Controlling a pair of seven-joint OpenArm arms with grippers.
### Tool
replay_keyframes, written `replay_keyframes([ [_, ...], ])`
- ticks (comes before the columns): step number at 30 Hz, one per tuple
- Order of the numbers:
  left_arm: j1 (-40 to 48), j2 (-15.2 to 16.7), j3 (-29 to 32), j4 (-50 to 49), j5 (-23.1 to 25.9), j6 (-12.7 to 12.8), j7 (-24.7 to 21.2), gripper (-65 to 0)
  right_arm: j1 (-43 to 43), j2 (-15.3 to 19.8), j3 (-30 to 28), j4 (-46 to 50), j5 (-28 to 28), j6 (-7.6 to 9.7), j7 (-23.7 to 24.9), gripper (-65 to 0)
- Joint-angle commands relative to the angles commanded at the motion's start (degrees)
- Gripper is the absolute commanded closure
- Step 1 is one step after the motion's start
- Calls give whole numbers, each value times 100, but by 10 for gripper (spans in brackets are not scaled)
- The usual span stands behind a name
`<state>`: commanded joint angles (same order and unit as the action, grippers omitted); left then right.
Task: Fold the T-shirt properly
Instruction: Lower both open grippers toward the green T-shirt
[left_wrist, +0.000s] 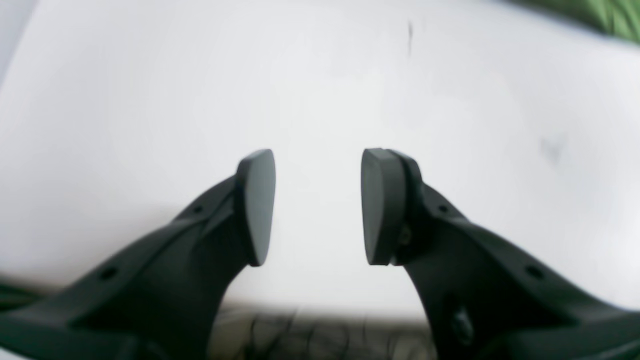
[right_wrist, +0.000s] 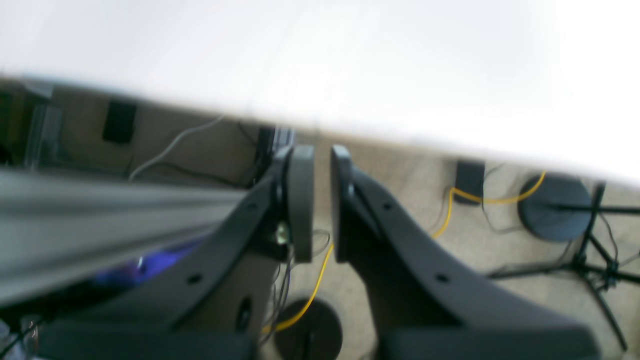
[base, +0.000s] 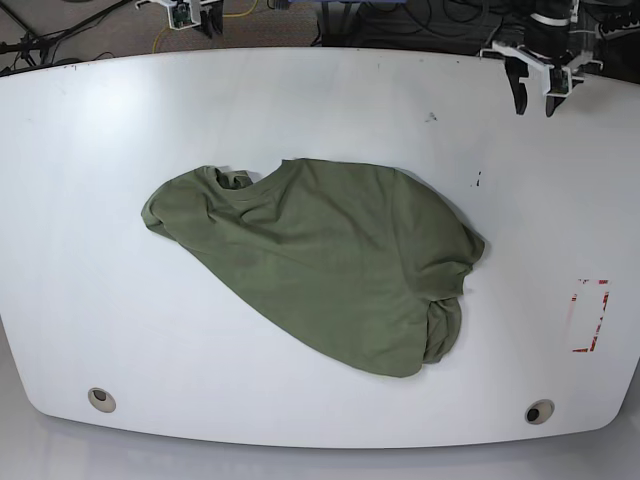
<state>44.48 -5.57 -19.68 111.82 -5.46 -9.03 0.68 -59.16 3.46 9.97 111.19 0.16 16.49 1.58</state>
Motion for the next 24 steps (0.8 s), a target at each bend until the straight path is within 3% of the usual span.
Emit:
replay_keyframes([
  [24,-599,21,18,92,18,-28,-83,-250,560,-5,80,66,58,-20,-75,-59],
])
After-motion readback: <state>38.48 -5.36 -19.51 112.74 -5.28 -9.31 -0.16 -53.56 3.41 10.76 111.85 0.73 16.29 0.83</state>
